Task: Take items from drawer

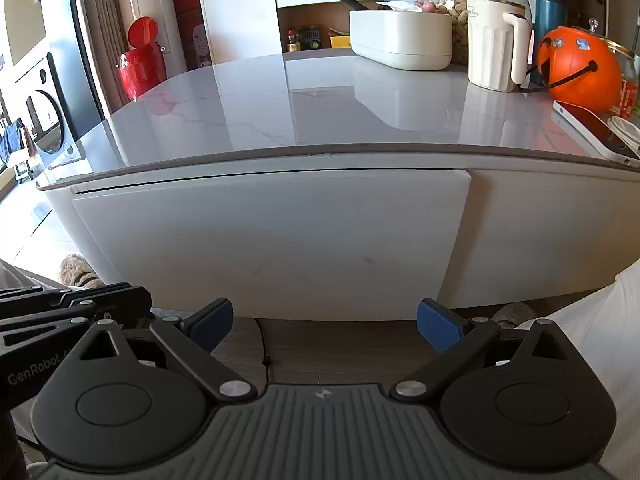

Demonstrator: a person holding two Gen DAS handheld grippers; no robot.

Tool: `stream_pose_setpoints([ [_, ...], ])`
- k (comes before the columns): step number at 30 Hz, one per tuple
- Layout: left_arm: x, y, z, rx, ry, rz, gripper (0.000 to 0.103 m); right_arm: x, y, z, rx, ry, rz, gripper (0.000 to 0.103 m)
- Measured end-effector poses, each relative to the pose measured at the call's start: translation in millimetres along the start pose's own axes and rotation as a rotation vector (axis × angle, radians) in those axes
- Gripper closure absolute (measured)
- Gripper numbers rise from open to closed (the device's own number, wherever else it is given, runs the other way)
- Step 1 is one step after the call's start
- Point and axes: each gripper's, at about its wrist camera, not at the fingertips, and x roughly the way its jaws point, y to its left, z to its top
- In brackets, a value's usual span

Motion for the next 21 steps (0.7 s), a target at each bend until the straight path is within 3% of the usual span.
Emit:
stream_pose_setpoints([
  [21, 0.3, 0.2, 0.2, -0.002, 0.003, 0.001, 0.09, 3.6, -3.4, -1.6, -0.002, 0.002, 0.007, 0.004],
])
